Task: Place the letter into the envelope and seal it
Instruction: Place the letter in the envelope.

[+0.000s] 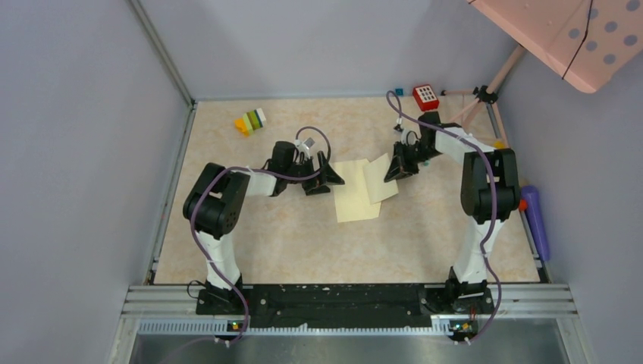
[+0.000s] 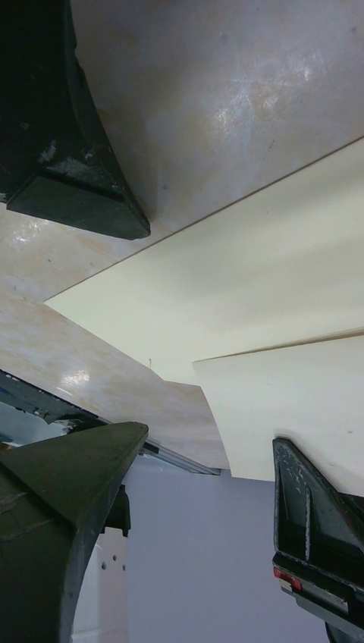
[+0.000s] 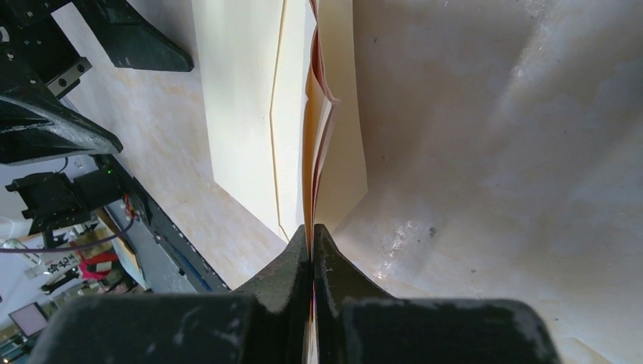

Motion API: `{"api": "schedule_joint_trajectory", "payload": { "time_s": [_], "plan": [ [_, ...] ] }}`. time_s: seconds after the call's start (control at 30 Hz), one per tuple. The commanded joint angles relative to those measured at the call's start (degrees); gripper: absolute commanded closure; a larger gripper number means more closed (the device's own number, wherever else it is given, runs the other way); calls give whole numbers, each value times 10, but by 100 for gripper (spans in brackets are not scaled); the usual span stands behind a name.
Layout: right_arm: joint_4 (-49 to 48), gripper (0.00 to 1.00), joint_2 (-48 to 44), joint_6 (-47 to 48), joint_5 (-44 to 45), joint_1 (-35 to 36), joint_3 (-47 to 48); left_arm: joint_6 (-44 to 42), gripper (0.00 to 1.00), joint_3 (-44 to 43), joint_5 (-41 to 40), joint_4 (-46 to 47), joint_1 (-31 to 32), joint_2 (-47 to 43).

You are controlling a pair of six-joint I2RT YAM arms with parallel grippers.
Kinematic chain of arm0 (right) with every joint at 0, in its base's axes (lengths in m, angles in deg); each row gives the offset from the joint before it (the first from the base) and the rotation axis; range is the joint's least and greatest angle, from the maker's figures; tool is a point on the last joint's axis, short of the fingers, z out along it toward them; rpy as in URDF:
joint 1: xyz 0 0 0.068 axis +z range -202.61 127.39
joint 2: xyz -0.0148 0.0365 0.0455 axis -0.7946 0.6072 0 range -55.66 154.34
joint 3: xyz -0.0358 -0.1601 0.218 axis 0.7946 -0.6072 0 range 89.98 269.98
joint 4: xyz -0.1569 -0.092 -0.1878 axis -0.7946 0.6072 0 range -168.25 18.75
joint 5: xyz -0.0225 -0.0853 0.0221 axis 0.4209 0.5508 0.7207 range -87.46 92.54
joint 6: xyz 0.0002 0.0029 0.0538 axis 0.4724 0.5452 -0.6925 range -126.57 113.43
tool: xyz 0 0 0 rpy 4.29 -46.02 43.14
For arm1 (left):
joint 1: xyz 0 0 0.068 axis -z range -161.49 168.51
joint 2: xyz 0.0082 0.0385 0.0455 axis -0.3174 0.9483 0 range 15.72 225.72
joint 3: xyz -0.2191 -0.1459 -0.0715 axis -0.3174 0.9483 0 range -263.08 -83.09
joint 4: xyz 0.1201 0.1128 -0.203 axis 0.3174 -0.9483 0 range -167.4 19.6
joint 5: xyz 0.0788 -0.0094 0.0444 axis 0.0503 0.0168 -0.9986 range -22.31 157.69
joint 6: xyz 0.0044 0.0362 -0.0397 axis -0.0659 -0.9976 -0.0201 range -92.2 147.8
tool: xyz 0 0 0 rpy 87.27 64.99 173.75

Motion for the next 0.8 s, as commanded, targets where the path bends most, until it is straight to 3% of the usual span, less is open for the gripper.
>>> {"api": "schedule_joint_trajectory", "payload": {
  "time_s": [0.0, 0.77],
  "plan": [
    [-9, 100, 0, -5, -3, 1, -1, -8, 4, 4, -19, 0, 8, 13],
    [-39, 100, 38, -22, 20, 34, -20, -12, 4, -5, -17, -12, 17, 13]
  ]
}}
